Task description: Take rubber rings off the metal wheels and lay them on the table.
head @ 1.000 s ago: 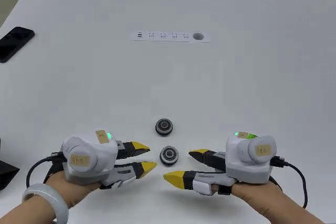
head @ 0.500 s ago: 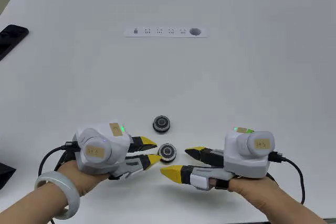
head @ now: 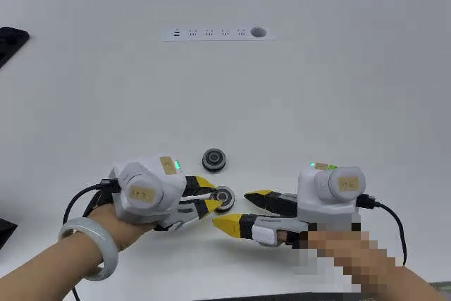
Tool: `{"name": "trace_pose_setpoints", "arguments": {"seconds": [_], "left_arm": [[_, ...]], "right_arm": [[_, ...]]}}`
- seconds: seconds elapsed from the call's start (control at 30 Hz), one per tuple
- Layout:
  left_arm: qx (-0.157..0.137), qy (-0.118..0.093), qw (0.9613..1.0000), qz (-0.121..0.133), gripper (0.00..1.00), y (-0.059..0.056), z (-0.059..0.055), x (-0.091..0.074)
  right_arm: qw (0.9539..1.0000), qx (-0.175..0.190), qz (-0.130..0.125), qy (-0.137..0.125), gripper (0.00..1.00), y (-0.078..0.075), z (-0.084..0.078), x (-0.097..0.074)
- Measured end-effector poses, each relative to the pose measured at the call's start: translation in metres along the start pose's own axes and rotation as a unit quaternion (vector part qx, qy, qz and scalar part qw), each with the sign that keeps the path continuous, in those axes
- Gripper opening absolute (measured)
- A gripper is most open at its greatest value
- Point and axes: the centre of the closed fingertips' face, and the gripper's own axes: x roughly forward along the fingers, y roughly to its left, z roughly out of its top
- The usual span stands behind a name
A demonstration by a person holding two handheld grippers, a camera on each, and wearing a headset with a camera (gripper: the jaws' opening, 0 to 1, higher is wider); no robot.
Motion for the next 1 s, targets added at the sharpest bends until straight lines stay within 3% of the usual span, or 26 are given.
{"name": "trace_pose_setpoints", "arguments": {"seconds": [0.5,0.77,1.0], "left_arm": [[0.033,0.031,0.9988,-0.019,0.14,-0.001,-0.005,0.01],[0.051,0.039,0.9976,-0.027,0.14,0.001,-0.005,0.013],[0.049,0.041,0.9976,-0.029,0.14,0.001,-0.006,0.012]], "right_arm": [[0.9999,0.014,0.009,-0.001,0.6,0.001,0.002,0.004],[0.9998,0.017,0.011,-0.002,0.6,0.0,0.002,0.006],[0.9997,0.021,0.014,-0.004,0.6,0.0,0.005,0.009]]}}
